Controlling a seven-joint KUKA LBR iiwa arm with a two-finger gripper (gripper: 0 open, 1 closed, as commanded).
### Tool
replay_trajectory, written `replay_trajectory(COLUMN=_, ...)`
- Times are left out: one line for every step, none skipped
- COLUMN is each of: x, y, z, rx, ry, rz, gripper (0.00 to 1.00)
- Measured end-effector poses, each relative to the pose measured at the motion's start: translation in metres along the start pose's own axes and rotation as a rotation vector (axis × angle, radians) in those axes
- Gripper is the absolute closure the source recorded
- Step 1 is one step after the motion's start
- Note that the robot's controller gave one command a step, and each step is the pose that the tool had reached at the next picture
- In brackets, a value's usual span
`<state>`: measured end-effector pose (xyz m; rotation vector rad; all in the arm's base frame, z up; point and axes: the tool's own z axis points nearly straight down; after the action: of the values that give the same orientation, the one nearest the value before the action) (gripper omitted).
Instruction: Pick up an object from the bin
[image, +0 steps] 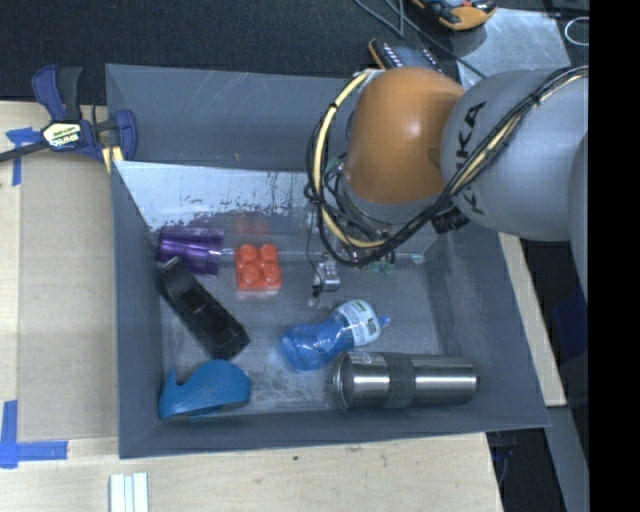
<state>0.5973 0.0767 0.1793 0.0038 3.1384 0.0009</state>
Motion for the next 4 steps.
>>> replay_trajectory(x=0.0, y=0.0, z=0.0, rx=0.0, ry=0.0, rz=0.0, gripper=0.0)
replay_trajectory(x=0.029, y=-0.014, z=0.044, rx=0.0, ry=-0.001, rz=-0.116, gripper=0.0)
replay_trajectory(x=0.051, y=0.0, z=0.007, rx=-0.001, ry=-0.005, rz=-0.295, gripper=0.0)
replay_trajectory(x=0.05, y=-0.003, z=0.098, rx=0.003, ry=0.005, rz=-0.408, gripper=0.0)
